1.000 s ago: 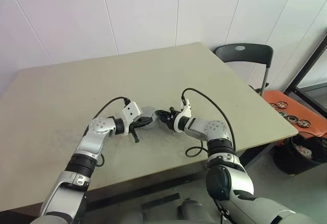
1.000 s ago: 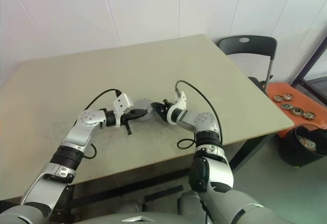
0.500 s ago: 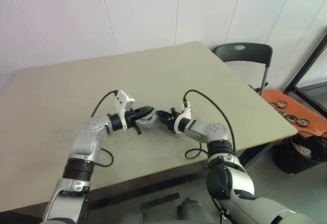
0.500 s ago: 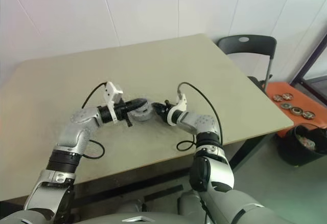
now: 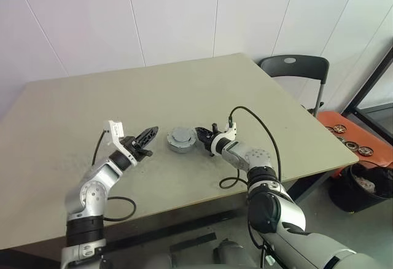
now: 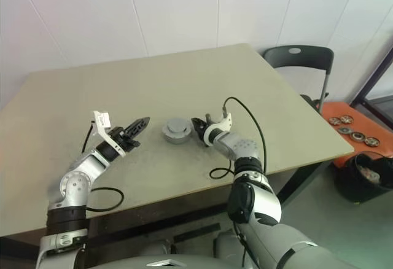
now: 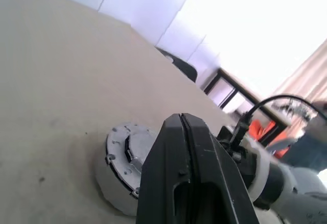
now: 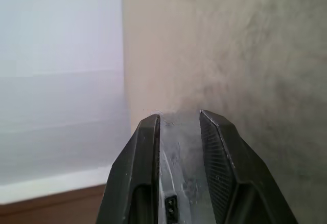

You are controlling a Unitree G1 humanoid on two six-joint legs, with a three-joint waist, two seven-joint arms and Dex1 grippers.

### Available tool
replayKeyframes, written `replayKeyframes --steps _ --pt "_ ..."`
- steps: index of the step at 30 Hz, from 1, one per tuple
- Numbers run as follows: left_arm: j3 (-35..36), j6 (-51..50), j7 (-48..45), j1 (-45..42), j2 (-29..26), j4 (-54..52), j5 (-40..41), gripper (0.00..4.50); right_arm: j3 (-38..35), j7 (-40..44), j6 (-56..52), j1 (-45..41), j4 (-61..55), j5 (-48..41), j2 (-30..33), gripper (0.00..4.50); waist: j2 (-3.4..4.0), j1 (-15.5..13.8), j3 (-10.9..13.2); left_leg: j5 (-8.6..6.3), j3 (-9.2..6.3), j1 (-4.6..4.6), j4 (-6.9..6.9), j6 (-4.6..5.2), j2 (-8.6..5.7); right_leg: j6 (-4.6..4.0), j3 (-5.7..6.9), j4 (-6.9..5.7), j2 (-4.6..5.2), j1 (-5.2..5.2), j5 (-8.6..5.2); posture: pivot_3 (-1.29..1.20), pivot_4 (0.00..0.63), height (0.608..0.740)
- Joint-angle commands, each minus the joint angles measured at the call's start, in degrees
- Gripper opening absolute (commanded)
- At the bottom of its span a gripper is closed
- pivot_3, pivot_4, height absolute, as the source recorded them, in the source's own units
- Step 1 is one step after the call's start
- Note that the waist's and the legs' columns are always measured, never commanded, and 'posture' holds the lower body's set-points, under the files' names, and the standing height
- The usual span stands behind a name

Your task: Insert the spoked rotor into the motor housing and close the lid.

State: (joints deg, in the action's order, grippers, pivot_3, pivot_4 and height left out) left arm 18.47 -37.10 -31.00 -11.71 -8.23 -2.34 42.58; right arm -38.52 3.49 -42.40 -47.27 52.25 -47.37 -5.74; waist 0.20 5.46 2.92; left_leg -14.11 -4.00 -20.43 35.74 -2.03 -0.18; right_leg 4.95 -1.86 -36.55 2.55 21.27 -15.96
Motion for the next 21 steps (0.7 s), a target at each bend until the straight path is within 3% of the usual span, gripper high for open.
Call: replayKeyframes --steps 1,8,12,16,21 --pt "-0.7 0.4 2.6 -0.4 1.0 -2.1 0.8 0.00 0.5 0.0 2.9 -1.0 0.9 0.6 0.8 1.25 -0.01 0.0 0.0 0.00 -0.01 -0.04 0.00 0.00 -0.01 0.03 0.00 0.13 -0.01 -0.02 0.02 0.00 0.000 0.740" --pt "-4.1 2.0 0.8 -0.7 -1.4 -3.5 -0.8 0.00 1.8 0.9 2.9 -0.9 1.0 1.0 1.3 1.25 -0.02 0.1 0.0 0.00 0.00 -0.06 -0.22 -0.01 -0.06 0.01 -0.01 0.34 -0.03 0.00 0.07 0.00 0.000 0.740" --pt "-10.3 7.7 -2.2 -2.2 -6.6 -2.9 -9.5 0.00 2.3 0.9 3.1 -0.8 1.0 1.0 1.2 1.25 -0.01 0.0 0.0 0.00 0.01 -0.03 -0.42 -0.01 -0.07 -0.02 -0.01 0.37 -0.04 0.06 0.08 0.00 0.000 0.740" --pt "-14.6 13.3 -3.2 -5.3 -8.4 -0.4 -15.8 0.00 2.7 1.1 3.1 -0.6 0.7 0.8 1.2 1.25 -0.02 0.0 0.0 0.00 0.02 -0.05 -0.48 -0.01 -0.07 -0.03 -0.01 0.47 -0.01 0.06 0.09 0.00 0.000 0.740" --pt "-20.6 23.3 -2.1 -12.2 -6.9 9.6 -25.7 0.00 3.2 1.3 3.1 -0.5 0.5 0.9 1.1 1.25 -0.01 0.0 0.0 0.00 0.05 -0.06 -0.52 -0.01 -0.08 -0.03 -0.02 0.50 -0.01 0.07 0.09 0.00 0.000 0.740"
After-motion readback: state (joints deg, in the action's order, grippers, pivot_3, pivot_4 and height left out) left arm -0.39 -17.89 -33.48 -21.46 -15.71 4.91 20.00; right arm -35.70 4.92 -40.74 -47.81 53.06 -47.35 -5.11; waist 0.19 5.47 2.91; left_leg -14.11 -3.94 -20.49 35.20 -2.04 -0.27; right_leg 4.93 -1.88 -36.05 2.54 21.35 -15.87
